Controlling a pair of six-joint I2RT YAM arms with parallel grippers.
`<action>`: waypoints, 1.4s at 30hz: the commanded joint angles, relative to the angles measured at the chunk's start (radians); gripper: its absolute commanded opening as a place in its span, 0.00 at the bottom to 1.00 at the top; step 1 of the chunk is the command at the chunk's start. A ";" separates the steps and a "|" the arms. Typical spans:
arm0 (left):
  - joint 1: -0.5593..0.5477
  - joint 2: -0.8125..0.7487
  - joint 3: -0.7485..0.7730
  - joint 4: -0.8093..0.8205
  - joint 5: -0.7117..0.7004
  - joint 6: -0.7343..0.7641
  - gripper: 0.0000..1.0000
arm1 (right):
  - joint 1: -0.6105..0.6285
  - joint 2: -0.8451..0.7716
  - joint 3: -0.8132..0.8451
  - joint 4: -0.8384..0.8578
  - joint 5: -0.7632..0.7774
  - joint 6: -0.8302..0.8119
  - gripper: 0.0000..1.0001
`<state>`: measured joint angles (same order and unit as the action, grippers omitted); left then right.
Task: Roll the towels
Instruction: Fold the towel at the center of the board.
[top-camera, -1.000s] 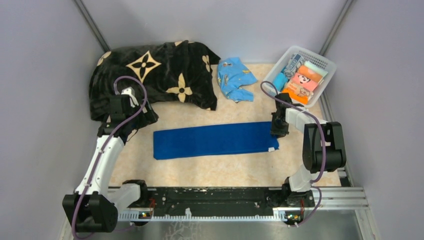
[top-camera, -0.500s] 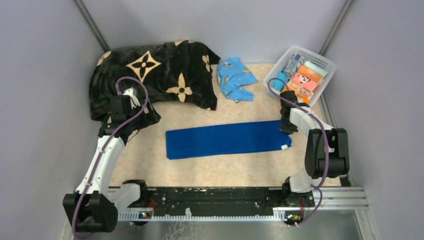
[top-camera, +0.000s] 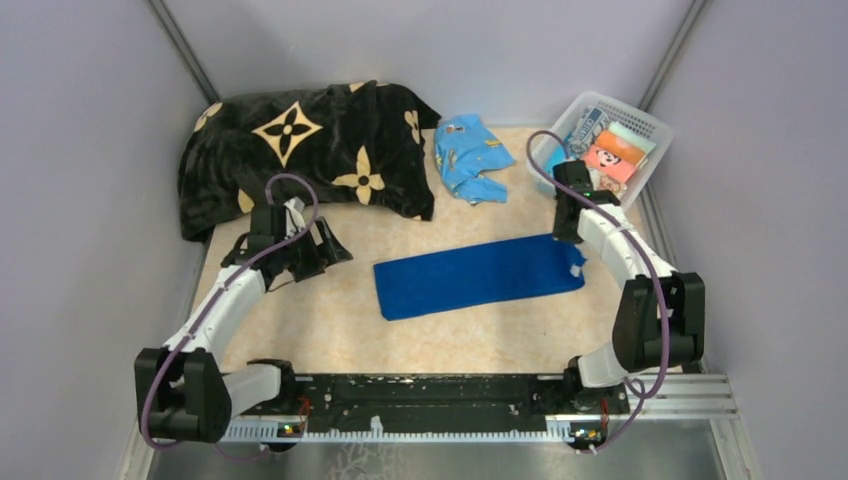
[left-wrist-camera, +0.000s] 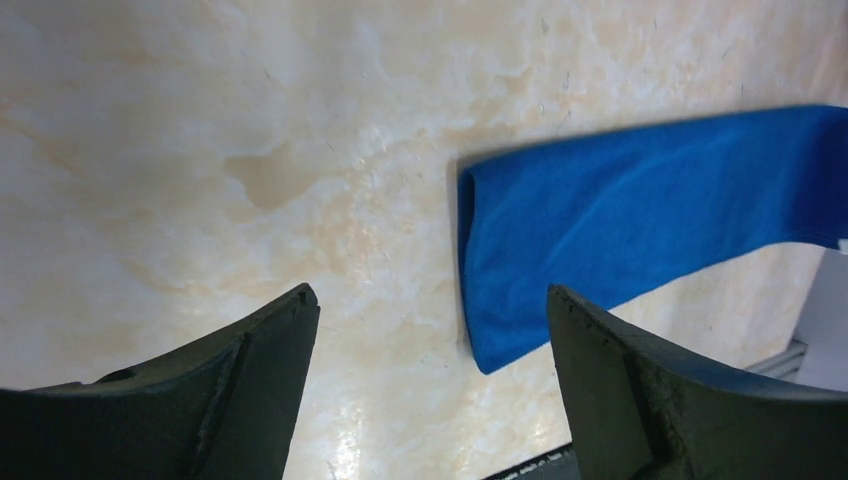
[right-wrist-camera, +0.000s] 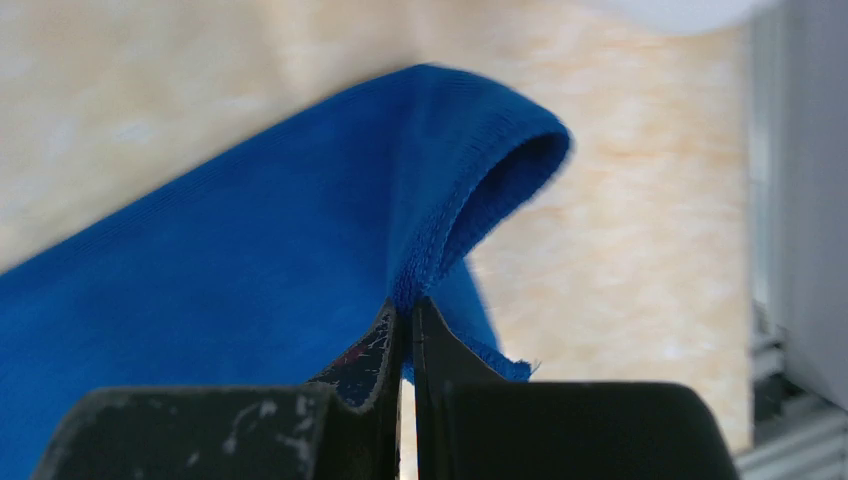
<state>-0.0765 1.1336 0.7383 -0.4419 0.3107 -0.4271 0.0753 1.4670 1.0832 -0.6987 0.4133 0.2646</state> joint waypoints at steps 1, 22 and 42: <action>-0.052 0.039 -0.062 0.093 0.086 -0.103 0.88 | 0.159 -0.043 0.042 0.003 -0.306 0.029 0.00; -0.198 0.264 -0.207 0.362 0.127 -0.280 0.61 | 0.676 0.259 0.290 0.036 -0.598 0.252 0.00; -0.265 0.332 -0.237 0.408 0.091 -0.305 0.35 | 0.807 0.437 0.456 0.028 -0.605 0.344 0.00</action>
<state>-0.3256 1.4418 0.5266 -0.0261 0.4316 -0.7387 0.8593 1.8866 1.4715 -0.6842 -0.1871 0.5785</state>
